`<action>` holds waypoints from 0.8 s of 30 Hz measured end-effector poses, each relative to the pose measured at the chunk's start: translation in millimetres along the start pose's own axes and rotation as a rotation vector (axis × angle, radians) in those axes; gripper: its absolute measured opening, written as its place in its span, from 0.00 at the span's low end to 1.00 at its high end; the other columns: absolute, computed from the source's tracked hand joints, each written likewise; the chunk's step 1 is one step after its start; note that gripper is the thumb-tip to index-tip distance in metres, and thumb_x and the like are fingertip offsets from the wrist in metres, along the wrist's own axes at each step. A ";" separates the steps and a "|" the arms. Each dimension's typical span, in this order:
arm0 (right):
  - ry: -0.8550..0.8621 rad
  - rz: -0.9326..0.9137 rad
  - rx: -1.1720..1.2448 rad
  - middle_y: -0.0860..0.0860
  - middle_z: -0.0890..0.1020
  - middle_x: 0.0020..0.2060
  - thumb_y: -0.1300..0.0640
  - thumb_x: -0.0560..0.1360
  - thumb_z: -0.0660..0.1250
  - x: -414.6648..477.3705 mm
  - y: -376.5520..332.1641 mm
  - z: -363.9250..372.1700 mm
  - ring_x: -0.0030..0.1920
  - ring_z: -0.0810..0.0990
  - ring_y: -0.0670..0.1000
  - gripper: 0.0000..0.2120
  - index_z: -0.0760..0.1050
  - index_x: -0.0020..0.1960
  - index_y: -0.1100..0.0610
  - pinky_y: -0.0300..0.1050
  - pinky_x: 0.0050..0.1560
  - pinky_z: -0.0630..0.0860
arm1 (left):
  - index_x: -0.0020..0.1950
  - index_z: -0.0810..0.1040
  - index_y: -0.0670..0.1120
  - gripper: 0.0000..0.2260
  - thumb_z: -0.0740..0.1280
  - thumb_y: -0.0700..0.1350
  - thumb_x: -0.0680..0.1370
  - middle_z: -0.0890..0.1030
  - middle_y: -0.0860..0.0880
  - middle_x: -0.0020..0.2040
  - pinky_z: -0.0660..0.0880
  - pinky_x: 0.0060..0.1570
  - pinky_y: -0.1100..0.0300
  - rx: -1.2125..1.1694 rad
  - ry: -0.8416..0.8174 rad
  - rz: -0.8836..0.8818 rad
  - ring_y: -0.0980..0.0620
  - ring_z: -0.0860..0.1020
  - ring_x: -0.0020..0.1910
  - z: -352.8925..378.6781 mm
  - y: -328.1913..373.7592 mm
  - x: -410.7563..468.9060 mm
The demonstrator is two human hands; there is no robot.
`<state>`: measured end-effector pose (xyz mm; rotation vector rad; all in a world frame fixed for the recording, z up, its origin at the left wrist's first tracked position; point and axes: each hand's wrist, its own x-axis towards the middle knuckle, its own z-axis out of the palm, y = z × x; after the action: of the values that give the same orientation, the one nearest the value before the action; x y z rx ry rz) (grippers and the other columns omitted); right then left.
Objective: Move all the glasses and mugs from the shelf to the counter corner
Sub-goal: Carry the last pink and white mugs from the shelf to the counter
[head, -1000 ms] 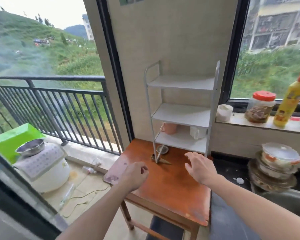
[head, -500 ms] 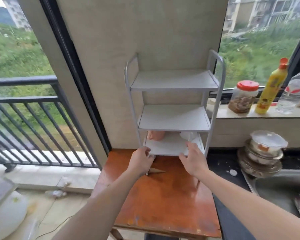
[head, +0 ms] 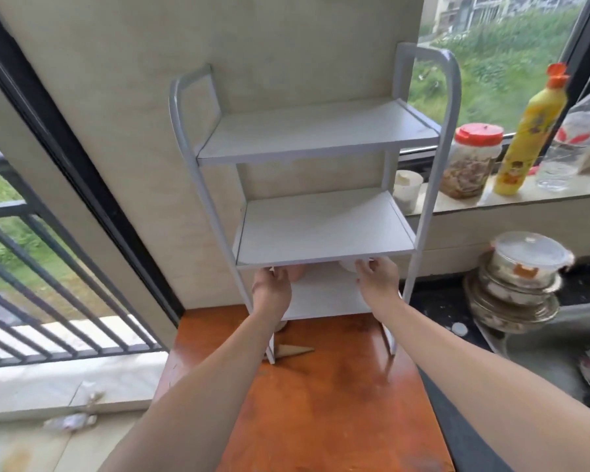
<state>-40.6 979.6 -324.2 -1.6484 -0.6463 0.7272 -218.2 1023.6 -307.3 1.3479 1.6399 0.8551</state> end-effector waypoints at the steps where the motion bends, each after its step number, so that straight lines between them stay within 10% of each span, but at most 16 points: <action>1: 0.013 0.001 0.003 0.55 0.76 0.37 0.56 0.75 0.63 -0.3 0.7 -0.1 0.40 0.75 0.55 0.08 0.75 0.42 0.60 0.55 0.43 0.78 | 0.59 0.74 0.46 0.11 0.59 0.49 0.81 0.77 0.51 0.44 0.70 0.42 0.57 -0.017 -0.021 0.001 0.49 0.76 0.43 3.1 -3.2 1.0; 6: 0.019 -0.032 -0.019 0.56 0.70 0.31 0.53 0.75 0.60 -11.9 10.4 -4.6 0.34 0.69 0.54 0.17 0.71 0.35 0.66 0.49 0.36 0.68 | 0.45 0.76 0.42 0.18 0.56 0.54 0.81 0.72 0.49 0.32 0.63 0.26 0.63 -0.014 -0.030 0.080 0.52 0.69 0.29 11.4 -14.1 -15.1; 18: -0.097 -0.026 0.007 0.53 0.75 0.32 0.50 0.79 0.62 -117.3 32.2 -78.5 0.37 0.74 0.51 0.18 0.75 0.38 0.63 0.51 0.44 0.76 | 0.46 0.75 0.40 0.19 0.56 0.54 0.82 0.74 0.49 0.36 0.65 0.32 0.59 -0.108 -0.032 0.107 0.52 0.69 0.33 -7.5 -37.1 -133.8; 24: -0.078 0.008 0.087 0.52 0.71 0.28 0.57 0.78 0.63 -180.8 22.4 -141.2 0.32 0.69 0.51 0.22 0.66 0.26 0.54 0.40 0.30 0.67 | 0.37 0.71 0.43 0.16 0.59 0.51 0.82 0.71 0.47 0.34 0.68 0.40 0.52 -0.186 -0.092 0.041 0.49 0.69 0.36 -36.2 -47.6 -204.1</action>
<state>-51.6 750.2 -304.4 -1.5499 -0.6547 0.8175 -254.0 814.1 -298.4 1.2755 1.4305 0.9319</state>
